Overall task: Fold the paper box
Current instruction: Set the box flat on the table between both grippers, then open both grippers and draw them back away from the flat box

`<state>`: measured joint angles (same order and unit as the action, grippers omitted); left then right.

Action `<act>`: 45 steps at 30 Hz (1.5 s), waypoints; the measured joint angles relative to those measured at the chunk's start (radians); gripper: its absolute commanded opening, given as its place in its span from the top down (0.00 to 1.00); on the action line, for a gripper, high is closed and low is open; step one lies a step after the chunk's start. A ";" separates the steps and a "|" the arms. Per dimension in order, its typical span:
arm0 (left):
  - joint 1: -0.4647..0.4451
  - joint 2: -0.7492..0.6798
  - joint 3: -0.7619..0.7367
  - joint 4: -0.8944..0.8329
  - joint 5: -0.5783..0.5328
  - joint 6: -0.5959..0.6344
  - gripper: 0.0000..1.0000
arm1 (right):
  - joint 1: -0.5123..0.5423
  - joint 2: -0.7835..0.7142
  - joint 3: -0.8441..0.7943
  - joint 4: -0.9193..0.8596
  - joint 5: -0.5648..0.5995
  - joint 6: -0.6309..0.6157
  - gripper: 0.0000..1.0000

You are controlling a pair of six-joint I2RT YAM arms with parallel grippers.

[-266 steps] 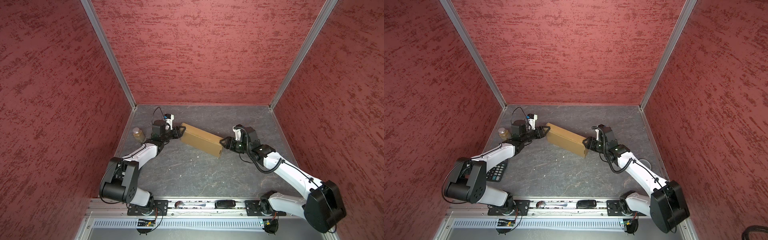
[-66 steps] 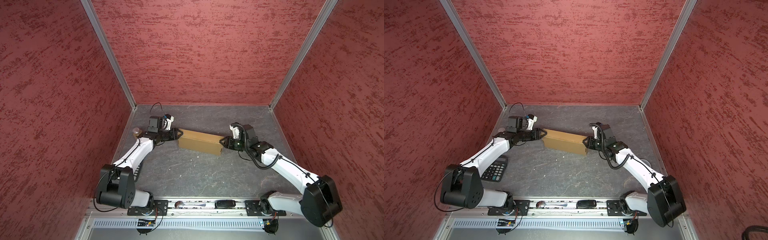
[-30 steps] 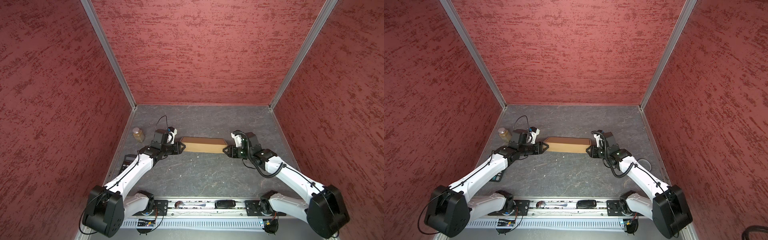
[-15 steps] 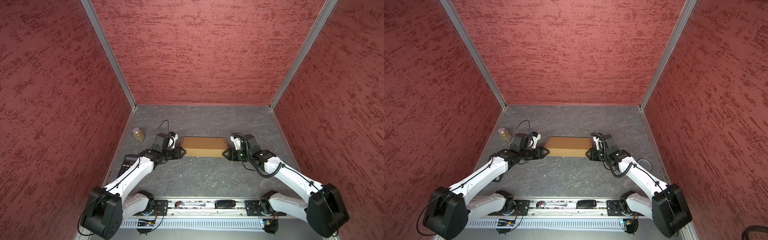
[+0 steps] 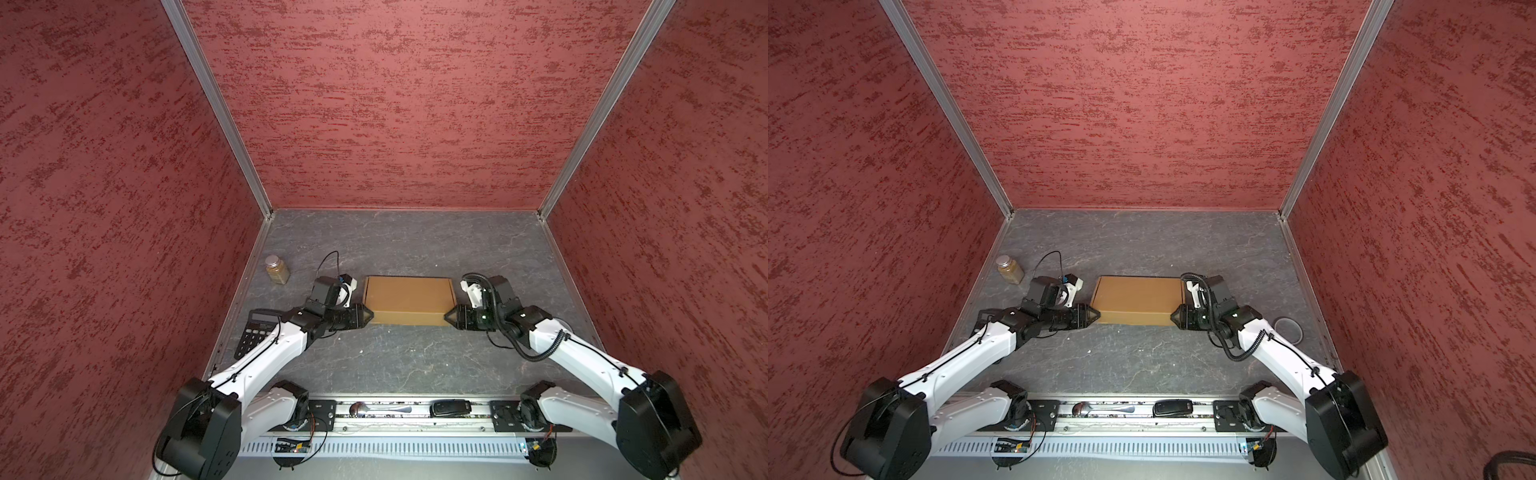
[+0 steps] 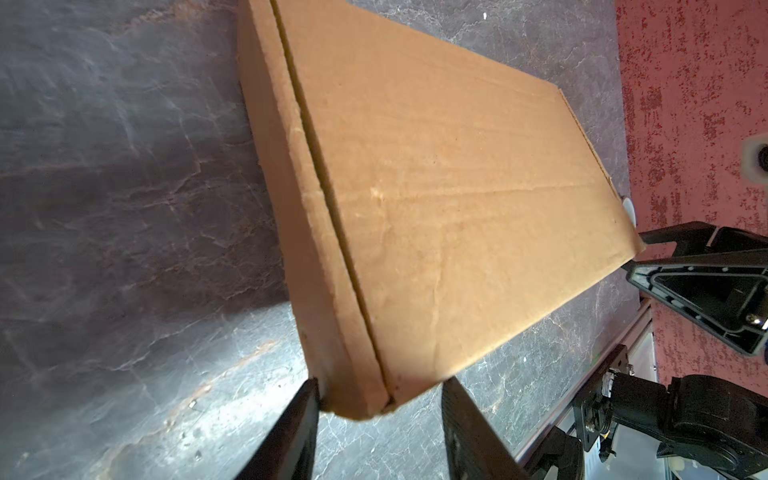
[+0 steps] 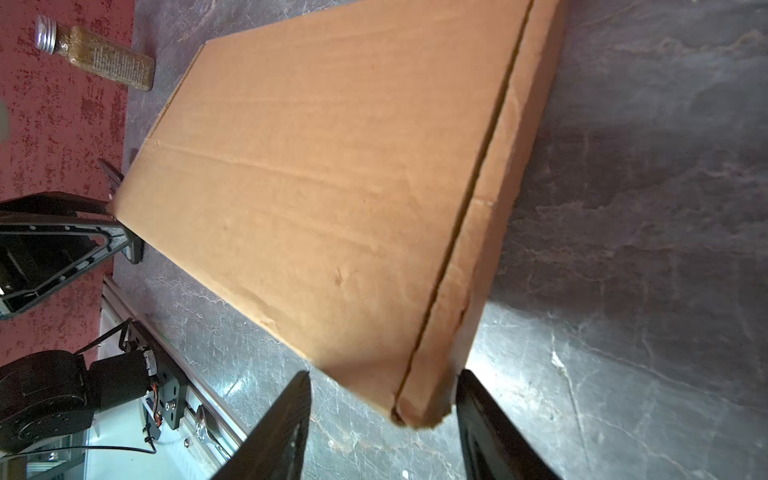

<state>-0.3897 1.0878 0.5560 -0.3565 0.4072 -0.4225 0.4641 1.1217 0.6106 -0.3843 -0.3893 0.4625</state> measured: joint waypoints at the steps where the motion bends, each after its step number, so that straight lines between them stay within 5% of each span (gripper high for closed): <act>1: -0.001 -0.002 -0.004 0.002 0.000 -0.002 0.48 | 0.000 -0.002 0.000 -0.002 0.000 0.000 0.40; 17: 0.000 -0.107 -0.045 -0.011 -0.056 -0.026 0.34 | 0.001 -0.055 -0.004 -0.009 0.053 0.000 0.38; 29: 0.192 -0.113 -0.045 0.020 -0.096 -0.014 0.25 | 0.001 -0.090 -0.005 0.056 0.229 0.008 0.33; 34: 0.235 -0.122 -0.045 0.039 -0.108 -0.005 0.14 | 0.001 -0.094 -0.026 0.113 0.285 0.008 0.31; 36: 0.243 -0.131 -0.045 0.048 -0.117 0.003 0.00 | 0.001 -0.094 -0.031 0.121 0.304 0.008 0.29; 45: 0.267 -0.164 -0.044 0.066 -0.168 0.032 0.00 | 0.001 -0.120 -0.032 0.169 0.397 -0.011 0.15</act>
<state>-0.1223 0.9234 0.5121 -0.2909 0.2390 -0.3904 0.4648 1.0016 0.5789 -0.2150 0.0078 0.4519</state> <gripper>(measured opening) 0.996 0.818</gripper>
